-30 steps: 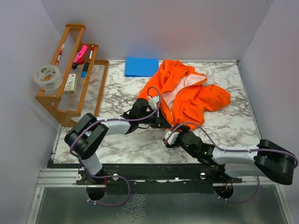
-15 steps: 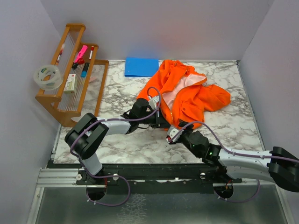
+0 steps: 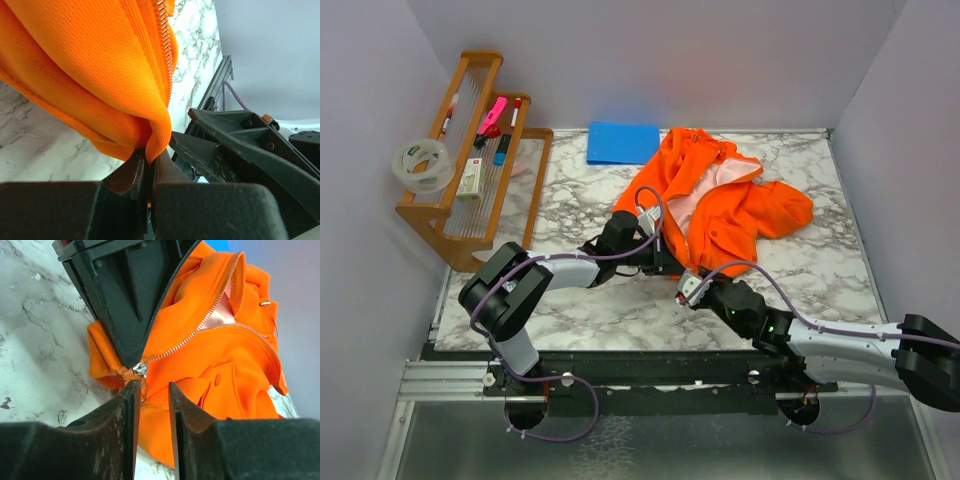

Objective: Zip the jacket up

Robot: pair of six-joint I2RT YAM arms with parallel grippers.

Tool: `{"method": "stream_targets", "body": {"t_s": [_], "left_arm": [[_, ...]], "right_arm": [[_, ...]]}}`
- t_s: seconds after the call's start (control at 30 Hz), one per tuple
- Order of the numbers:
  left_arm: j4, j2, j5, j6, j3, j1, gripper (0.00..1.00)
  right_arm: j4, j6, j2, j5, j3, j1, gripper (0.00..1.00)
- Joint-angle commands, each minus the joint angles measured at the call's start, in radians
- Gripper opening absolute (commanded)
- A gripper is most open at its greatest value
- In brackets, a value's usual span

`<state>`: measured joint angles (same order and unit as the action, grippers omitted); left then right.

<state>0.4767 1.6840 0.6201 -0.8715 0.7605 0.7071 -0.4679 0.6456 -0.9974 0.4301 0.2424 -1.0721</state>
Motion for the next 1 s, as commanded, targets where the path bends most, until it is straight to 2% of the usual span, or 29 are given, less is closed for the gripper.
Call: {"method": "stream_targets", "body": {"t_s": [0.0, 0.3, 0.47, 0.53, 0.63, 0.67, 0.83, 0.97], "left_arm": [[0.028, 0.008, -0.013, 0.002, -0.01, 0.0, 0.0], [0.033, 0.015, -0.01, 0.002, -0.01, 0.0, 0.0], [0.033, 0.019, -0.005, 0.012, -0.013, 0.002, 0.0], [0.033, 0.019, -0.006, 0.017, -0.018, 0.002, 0.0], [0.033, 0.022, -0.008, 0.018, -0.022, 0.001, 0.0], [0.033, 0.023, -0.008, 0.019, -0.022, 0.002, 0.0], [0.033, 0.026, -0.009, 0.023, -0.024, 0.002, 0.0], [0.033, 0.026, -0.01, 0.023, -0.022, 0.001, 0.0]], "right_arm": [[0.014, -0.017, -0.006, -0.029, 0.021, -0.003, 0.29], [0.021, -0.032, -0.011, -0.053, 0.024, -0.003, 0.09], [0.051, -0.053, 0.003, -0.044, 0.035, 0.012, 0.06], [0.113, -0.055, 0.025, -0.049, 0.053, 0.017, 0.14], [0.313, -0.035, 0.076, -0.11, 0.101, 0.023, 0.38], [0.368, -0.03, 0.097, -0.12, 0.113, 0.023, 0.43], [0.574, 0.004, 0.176, -0.155, 0.124, 0.029, 0.5], [0.564, 0.024, 0.149, -0.14, 0.107, 0.037, 0.53]]}}
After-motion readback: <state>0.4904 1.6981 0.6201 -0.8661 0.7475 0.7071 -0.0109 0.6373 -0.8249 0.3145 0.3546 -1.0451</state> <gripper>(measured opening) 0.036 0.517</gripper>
